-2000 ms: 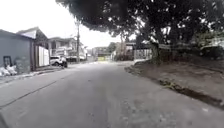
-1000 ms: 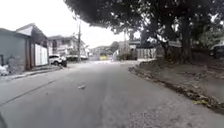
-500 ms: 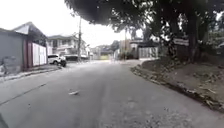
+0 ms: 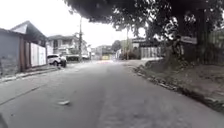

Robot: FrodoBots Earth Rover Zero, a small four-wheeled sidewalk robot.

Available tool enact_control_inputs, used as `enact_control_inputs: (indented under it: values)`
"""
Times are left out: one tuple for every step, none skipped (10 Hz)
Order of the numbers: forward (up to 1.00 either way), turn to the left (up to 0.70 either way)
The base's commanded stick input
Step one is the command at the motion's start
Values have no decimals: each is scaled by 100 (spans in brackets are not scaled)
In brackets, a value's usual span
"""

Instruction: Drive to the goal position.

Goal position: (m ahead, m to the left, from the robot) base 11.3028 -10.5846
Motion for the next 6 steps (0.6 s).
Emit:
enact_control_inputs:
  values:
    - [85,0]
    - [85,0]
    - [85,0]
    - [85,0]
    - [85,0]
    - [85,0]
